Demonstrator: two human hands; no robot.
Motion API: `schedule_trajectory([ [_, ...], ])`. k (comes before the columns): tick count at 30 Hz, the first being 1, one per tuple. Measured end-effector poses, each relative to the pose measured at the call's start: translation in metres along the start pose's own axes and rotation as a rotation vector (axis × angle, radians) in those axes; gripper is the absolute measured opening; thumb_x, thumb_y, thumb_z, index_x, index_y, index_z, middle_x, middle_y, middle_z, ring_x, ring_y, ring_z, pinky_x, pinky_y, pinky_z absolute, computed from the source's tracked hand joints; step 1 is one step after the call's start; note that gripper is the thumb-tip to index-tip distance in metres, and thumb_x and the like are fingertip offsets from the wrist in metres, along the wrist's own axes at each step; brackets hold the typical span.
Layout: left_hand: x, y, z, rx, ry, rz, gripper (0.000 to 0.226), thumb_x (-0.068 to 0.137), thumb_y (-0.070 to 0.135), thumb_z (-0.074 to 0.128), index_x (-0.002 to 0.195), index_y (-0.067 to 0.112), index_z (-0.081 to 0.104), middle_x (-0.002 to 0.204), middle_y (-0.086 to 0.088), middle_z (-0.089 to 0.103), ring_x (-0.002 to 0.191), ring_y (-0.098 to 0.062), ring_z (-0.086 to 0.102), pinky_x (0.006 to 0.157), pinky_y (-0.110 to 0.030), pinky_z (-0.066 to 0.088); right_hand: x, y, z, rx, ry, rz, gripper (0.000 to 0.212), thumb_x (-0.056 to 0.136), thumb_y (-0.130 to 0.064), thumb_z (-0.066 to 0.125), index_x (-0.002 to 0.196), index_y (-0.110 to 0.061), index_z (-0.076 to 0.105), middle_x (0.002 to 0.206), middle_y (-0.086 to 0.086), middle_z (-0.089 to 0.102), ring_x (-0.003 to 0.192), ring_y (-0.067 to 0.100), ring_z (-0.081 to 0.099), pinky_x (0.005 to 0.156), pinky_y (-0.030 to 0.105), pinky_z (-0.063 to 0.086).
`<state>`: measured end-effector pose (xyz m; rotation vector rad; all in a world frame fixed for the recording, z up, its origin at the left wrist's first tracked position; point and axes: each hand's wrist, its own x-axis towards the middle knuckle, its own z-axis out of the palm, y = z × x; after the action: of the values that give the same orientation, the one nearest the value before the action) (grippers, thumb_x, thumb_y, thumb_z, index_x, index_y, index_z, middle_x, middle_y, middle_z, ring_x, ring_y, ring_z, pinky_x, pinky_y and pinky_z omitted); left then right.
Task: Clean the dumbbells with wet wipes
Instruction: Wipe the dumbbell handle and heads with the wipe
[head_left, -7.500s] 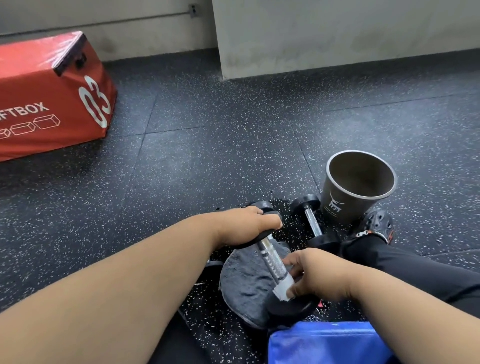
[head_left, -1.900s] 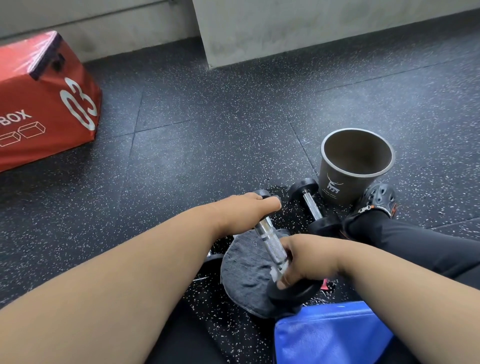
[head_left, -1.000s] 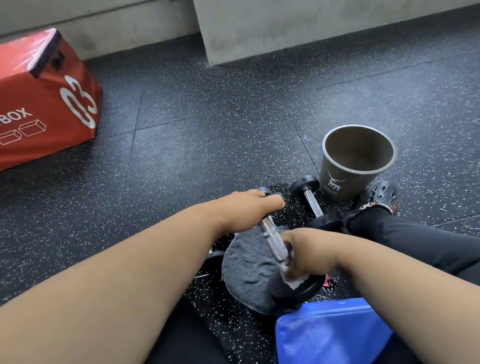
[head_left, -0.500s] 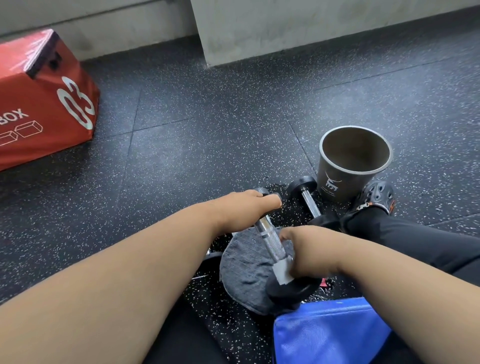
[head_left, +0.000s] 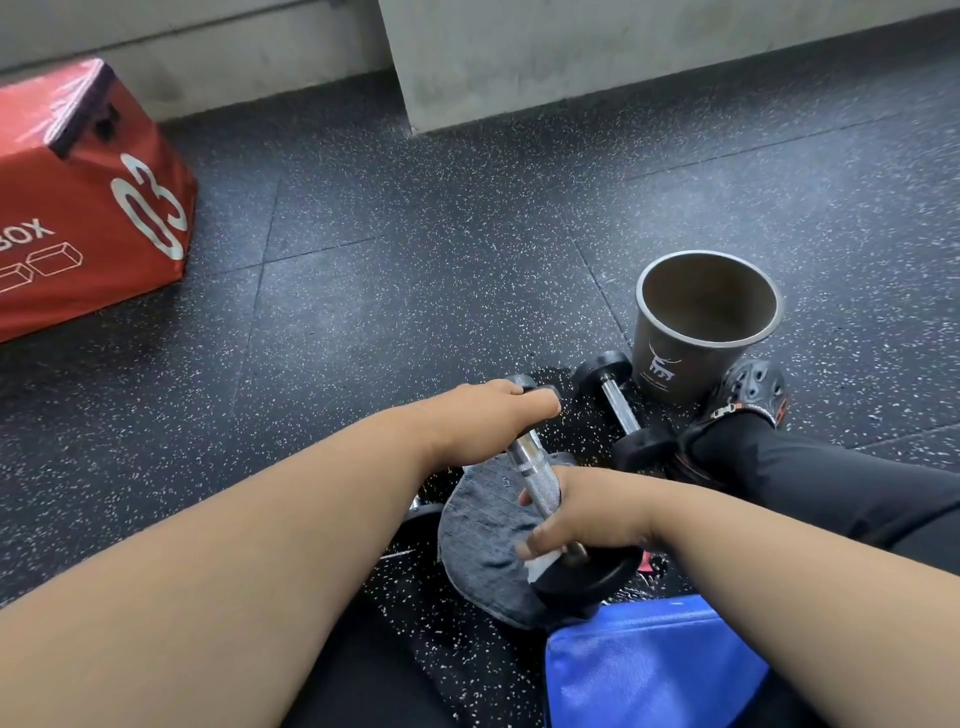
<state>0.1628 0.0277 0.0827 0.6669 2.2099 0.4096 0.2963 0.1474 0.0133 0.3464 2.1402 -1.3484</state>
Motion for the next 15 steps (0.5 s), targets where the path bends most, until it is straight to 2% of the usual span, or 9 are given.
schedule_trajectory([
  [1, 0.001, -0.001, 0.001, 0.003, 0.004, -0.001, 0.087, 0.074, 0.088, 0.042, 0.147, 0.044, 0.056, 0.156, 0.009, 0.055, 0.144, -0.022, 0.047, 0.123, -0.052, 0.033, 0.001, 0.0, 0.002, 0.013, 0.018, 0.013, 0.036, 0.081, -0.036, 0.091, 0.104, -0.022, 0.067, 0.074, -0.018, 0.072, 0.07, 0.002, 0.07, 0.068, 0.017, 0.053],
  [3, 0.004, -0.002, 0.002, 0.003, 0.012, -0.006, 0.091, 0.071, 0.091, 0.042, 0.148, 0.045, 0.055, 0.158, 0.009, 0.054, 0.146, -0.022, 0.046, 0.123, -0.053, 0.032, 0.006, 0.002, 0.008, 0.0, 0.088, 0.056, 0.055, 0.074, -0.048, 0.092, 0.109, -0.013, 0.069, 0.082, -0.008, 0.07, 0.073, 0.015, 0.068, 0.074, 0.029, 0.054],
  [5, 0.006, -0.004, 0.003, -0.003, 0.018, -0.015, 0.091, 0.07, 0.092, 0.044, 0.147, 0.047, 0.055, 0.157, 0.007, 0.054, 0.145, -0.023, 0.047, 0.123, -0.053, 0.033, 0.01, 0.004, 0.011, -0.1, 0.127, 0.066, 0.049, 0.075, -0.041, 0.092, 0.109, -0.014, 0.07, 0.083, -0.005, 0.068, 0.075, 0.017, 0.066, 0.071, 0.029, 0.052],
  [7, 0.006, -0.004, 0.003, -0.005, 0.014, -0.013, 0.088, 0.07, 0.092, 0.044, 0.145, 0.047, 0.056, 0.155, 0.006, 0.056, 0.143, -0.023, 0.048, 0.123, -0.053, 0.033, 0.01, 0.004, 0.01, -0.237, 0.122, 0.055, 0.039, 0.077, -0.028, 0.087, 0.11, -0.021, 0.069, 0.09, -0.006, 0.069, 0.089, 0.021, 0.07, 0.073, 0.028, 0.051],
  [11, 0.004, -0.004, 0.002, -0.008, 0.014, -0.016, 0.085, 0.071, 0.09, 0.044, 0.143, 0.048, 0.057, 0.152, 0.006, 0.057, 0.141, -0.024, 0.05, 0.122, -0.052, 0.034, 0.004, 0.003, -0.001, -0.329, 0.021, 0.044, 0.047, 0.078, -0.019, 0.083, 0.121, -0.026, 0.065, 0.1, -0.009, 0.068, 0.095, 0.018, 0.067, 0.075, 0.027, 0.049],
  [15, 0.002, -0.004, 0.001, -0.01, 0.011, -0.021, 0.084, 0.071, 0.09, 0.045, 0.142, 0.048, 0.057, 0.151, 0.006, 0.058, 0.138, -0.025, 0.052, 0.121, -0.051, 0.036, 0.003, 0.006, -0.014, -0.421, -0.015, 0.031, 0.036, 0.074, -0.022, 0.087, 0.097, -0.031, 0.061, 0.094, -0.007, 0.072, 0.092, 0.018, 0.071, 0.082, 0.032, 0.056],
])
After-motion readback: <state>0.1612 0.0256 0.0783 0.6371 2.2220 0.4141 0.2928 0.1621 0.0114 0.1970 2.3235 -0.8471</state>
